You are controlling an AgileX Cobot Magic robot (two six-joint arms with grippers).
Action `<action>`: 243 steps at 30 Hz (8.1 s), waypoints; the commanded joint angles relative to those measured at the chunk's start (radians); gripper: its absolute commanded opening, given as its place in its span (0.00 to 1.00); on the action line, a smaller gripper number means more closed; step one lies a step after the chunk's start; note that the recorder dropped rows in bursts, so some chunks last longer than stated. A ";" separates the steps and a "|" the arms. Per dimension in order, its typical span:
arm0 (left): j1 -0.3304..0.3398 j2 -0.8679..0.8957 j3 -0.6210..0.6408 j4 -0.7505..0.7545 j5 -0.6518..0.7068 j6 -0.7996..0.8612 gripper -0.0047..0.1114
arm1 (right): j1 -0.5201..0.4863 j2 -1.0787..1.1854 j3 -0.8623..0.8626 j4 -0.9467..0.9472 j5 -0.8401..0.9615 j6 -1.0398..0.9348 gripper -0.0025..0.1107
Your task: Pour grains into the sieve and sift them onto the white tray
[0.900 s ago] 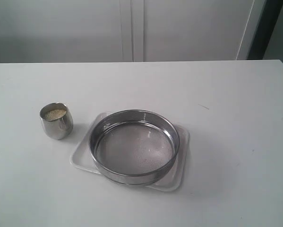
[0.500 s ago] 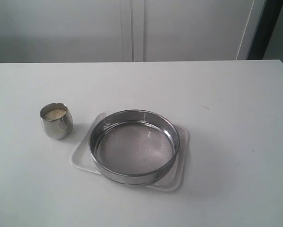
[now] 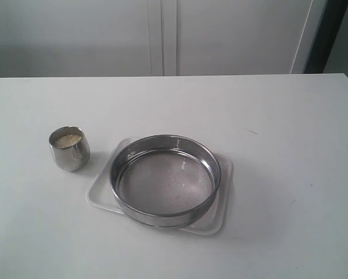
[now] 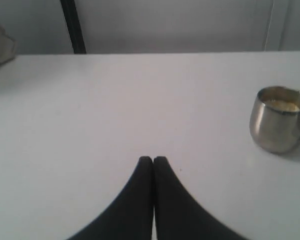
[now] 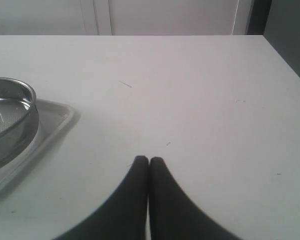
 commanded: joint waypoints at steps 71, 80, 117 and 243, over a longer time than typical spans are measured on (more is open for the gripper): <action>0.000 0.378 -0.191 0.003 -0.428 -0.009 0.04 | 0.001 -0.005 0.006 0.002 -0.013 -0.004 0.02; 0.000 0.591 -0.201 0.018 -0.483 -0.009 0.04 | 0.001 -0.005 0.006 0.002 -0.013 -0.004 0.02; 0.000 1.583 -0.276 0.687 -1.180 -0.263 0.04 | 0.001 -0.005 0.006 0.002 -0.013 -0.004 0.02; -0.118 2.138 -0.874 1.062 -1.245 -0.420 0.04 | 0.001 -0.005 0.006 0.002 -0.013 -0.004 0.02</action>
